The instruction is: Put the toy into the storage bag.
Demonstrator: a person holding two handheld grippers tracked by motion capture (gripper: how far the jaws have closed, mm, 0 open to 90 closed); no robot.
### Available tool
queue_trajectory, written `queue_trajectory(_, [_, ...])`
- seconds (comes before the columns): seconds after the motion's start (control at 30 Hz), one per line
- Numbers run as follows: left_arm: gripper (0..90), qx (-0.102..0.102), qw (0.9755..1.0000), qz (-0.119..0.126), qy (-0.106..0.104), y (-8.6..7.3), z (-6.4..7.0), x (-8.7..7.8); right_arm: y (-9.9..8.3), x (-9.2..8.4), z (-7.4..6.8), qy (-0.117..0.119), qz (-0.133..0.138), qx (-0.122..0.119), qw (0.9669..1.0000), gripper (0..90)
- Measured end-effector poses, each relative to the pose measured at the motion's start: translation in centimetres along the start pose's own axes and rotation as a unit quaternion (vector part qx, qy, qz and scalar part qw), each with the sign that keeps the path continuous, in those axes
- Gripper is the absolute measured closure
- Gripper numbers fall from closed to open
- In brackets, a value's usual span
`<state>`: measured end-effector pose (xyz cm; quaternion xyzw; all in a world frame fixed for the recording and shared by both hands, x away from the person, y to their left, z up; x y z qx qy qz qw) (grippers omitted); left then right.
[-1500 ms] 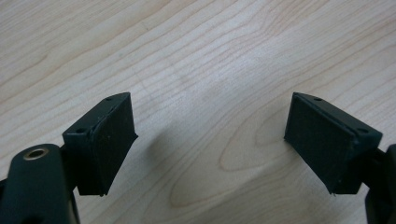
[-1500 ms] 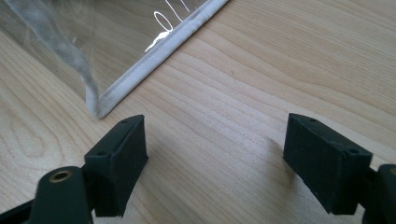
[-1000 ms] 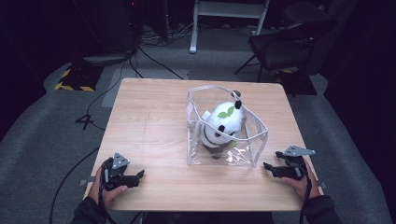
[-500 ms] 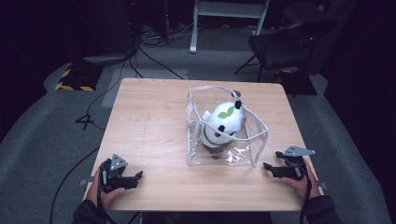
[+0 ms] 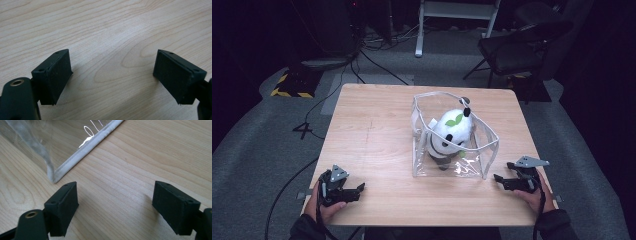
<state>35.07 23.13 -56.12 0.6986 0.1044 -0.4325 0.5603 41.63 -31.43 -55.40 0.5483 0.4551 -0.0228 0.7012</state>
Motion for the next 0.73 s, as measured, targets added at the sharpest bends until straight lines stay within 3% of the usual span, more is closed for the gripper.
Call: queue_trajectory(0.73, [14.8,-0.009,0.9999,0.000,0.005,0.17,-0.08,0.16,0.00,0.00,0.00,0.000,0.000,0.000,1.0000,20.6])
Point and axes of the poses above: each handheld gripper's, and its own axes: x roughly forward along the jaws, y roughly out of its top, z roughly to its right, the point moved 7 cm from there along x, roughly forward along the jaws, and after that the axes turned 2 degrees about x, right-handed, at the moved point
